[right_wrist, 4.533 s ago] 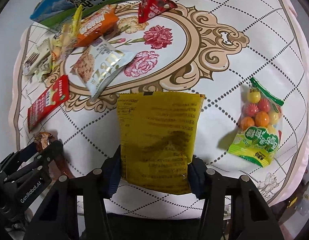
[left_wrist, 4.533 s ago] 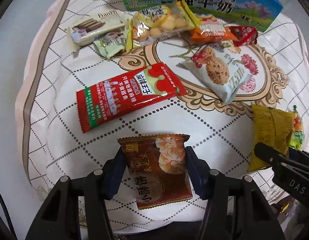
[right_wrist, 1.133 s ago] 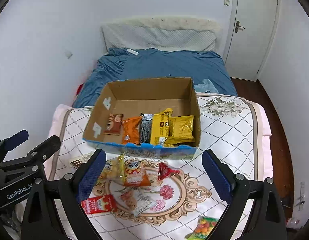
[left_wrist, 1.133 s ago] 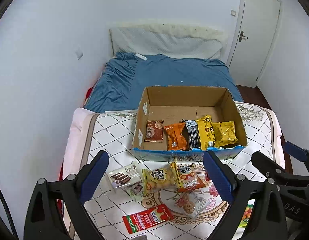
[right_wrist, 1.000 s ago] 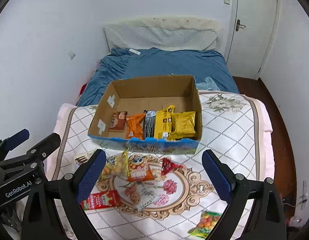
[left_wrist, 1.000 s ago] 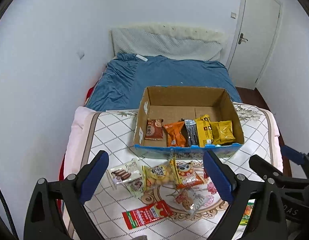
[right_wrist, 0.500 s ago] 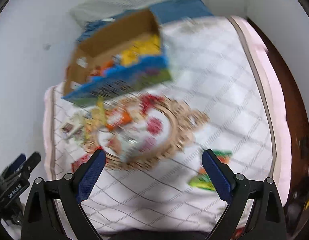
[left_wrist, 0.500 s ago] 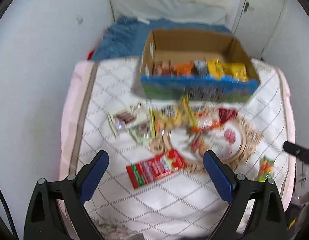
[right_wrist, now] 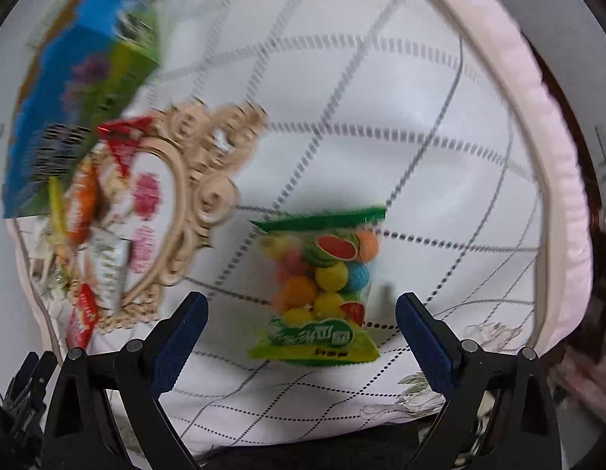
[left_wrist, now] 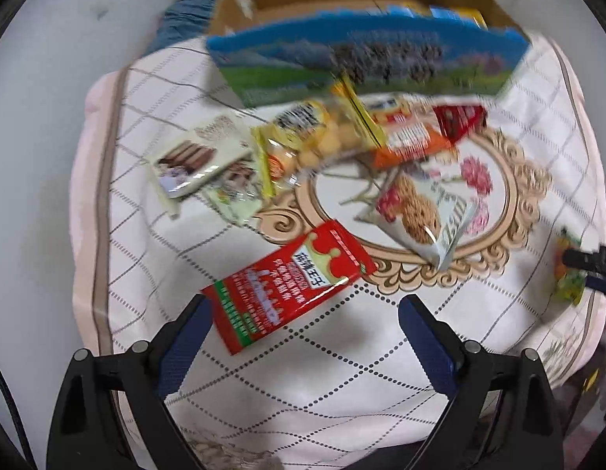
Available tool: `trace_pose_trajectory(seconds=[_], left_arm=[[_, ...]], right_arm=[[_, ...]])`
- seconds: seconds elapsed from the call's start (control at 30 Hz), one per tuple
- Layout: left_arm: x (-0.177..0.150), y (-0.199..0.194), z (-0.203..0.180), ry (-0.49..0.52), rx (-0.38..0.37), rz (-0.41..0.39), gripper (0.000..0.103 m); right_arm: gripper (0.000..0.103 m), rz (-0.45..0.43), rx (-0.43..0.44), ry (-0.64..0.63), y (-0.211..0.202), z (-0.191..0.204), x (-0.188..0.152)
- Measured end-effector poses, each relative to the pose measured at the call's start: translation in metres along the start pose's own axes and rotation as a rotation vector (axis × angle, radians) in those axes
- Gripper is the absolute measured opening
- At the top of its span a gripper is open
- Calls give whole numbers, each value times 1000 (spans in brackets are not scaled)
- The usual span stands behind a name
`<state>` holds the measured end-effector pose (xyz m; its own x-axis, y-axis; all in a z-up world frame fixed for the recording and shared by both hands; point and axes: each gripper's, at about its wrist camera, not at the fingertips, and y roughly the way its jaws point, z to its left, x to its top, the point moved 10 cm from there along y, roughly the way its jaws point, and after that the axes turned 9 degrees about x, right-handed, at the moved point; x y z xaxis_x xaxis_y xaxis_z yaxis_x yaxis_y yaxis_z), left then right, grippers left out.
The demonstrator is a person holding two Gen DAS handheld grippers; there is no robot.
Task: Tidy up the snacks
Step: 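Grasp the red spicy packet with the left tool while the right tool grasps the candy bag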
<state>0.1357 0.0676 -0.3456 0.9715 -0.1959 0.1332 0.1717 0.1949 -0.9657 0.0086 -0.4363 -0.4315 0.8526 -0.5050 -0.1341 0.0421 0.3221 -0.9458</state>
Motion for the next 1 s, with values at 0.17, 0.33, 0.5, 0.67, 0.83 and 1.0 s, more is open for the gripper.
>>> trace_pose_trajectory(seconds=[0.17, 0.33, 0.5, 0.67, 0.83, 1.0], left_arm=[[1, 21, -13, 169, 0, 47, 97], [7, 30, -19, 336, -8, 72, 97], [11, 45, -27, 509, -16, 104, 97], [6, 70, -36, 622, -40, 195, 97], [4, 81, -39, 615, -75, 244, 96], [10, 83, -20, 412, -118, 271, 72]], right_arm=[[65, -8, -23, -54, 8, 9, -2], [56, 34, 6, -180, 15, 52, -13], [57, 94, 9, -269, 28, 89, -23], [56, 134, -8, -317, 37, 112, -24], [56, 152, -33, -341, 41, 123, -28], [56, 153, -20, -334, 44, 130, -30]])
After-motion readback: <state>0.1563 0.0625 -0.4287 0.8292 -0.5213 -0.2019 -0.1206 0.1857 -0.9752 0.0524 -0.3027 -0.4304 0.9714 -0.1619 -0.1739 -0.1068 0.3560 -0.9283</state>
